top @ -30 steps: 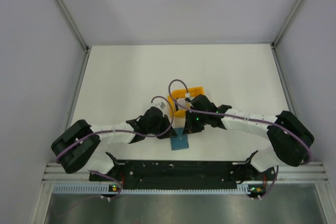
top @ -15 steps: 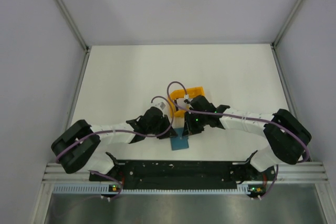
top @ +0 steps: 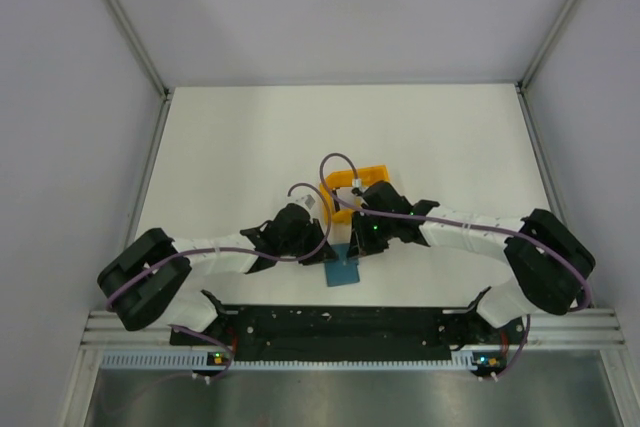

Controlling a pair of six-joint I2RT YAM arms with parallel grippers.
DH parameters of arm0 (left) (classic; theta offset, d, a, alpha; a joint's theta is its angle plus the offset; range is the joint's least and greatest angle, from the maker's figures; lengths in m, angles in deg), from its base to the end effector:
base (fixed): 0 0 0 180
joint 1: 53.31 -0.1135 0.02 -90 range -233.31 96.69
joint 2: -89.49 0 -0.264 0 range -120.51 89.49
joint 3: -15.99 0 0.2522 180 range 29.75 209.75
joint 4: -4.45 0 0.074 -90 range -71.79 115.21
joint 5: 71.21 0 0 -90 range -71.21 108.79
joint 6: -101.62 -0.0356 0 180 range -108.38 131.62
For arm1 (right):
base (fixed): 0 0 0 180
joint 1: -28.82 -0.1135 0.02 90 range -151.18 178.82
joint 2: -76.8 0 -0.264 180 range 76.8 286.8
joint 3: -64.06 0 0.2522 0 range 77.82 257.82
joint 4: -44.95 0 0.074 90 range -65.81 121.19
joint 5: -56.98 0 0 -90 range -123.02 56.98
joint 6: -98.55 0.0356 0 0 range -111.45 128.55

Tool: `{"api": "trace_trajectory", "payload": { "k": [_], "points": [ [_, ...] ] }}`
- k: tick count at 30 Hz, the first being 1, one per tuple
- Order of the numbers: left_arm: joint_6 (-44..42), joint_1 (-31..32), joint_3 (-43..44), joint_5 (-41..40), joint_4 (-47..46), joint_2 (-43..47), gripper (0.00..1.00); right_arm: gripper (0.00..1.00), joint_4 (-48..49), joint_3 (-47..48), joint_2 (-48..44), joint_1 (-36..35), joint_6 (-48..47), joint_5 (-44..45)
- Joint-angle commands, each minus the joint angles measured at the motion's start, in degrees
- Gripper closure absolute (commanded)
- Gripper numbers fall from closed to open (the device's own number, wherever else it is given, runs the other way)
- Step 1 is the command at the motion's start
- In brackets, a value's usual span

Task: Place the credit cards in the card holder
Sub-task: Close the card holder at the center of the board.

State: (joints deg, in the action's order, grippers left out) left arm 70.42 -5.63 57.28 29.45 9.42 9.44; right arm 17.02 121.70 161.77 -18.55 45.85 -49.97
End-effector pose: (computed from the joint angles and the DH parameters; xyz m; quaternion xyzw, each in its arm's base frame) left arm 0.1633 -0.1891 0.1403 -0.0524 0.9148 -0.3645 0.1657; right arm 0.1837 0.2149 0.1719 -0.1267 0.9365 0.3028 0.1236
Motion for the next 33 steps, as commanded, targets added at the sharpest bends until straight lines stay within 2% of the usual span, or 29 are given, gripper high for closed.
{"api": "trace_trajectory", "payload": {
  "k": [1, 3, 11, 12, 15, 26, 33],
  "points": [
    [-0.36, 0.31, 0.68, -1.25, 2.47, -1.51, 0.82, 0.88, 3.27, -0.46, -3.23, 0.26, 1.37, 0.6],
    [-0.36, 0.31, 0.68, -1.16, 2.47, -1.6, 0.82, 0.97, 3.27, -0.63, -3.14, 0.27, 1.46, 0.78],
    [-0.36, 0.31, 0.68, -0.99, 2.47, -1.69, 0.82, 0.99, 2.4, -0.73, -2.18, 0.18, 0.85, 0.69],
    [-0.36, 0.31, 0.77, -1.07, 2.47, -1.69, 0.82, 0.98, 1.79, -0.55, -1.91, 0.18, 0.5, 0.78],
    [-0.36, 0.31, 0.86, -0.99, 2.47, -1.69, 0.82, 0.87, 1.43, -0.46, -1.39, 0.18, 0.32, 0.78],
    [-0.45, 0.31, 1.04, -1.08, 2.65, -1.69, 0.82, 0.85, 1.78, -0.81, -4.81, 0.18, 0.76, 2.27],
    [-0.36, 0.31, 0.95, -0.9, 2.65, -1.78, 0.82, 0.84, 1.78, -0.99, -3.76, 0.18, 0.93, 2.01]
  ]
}}
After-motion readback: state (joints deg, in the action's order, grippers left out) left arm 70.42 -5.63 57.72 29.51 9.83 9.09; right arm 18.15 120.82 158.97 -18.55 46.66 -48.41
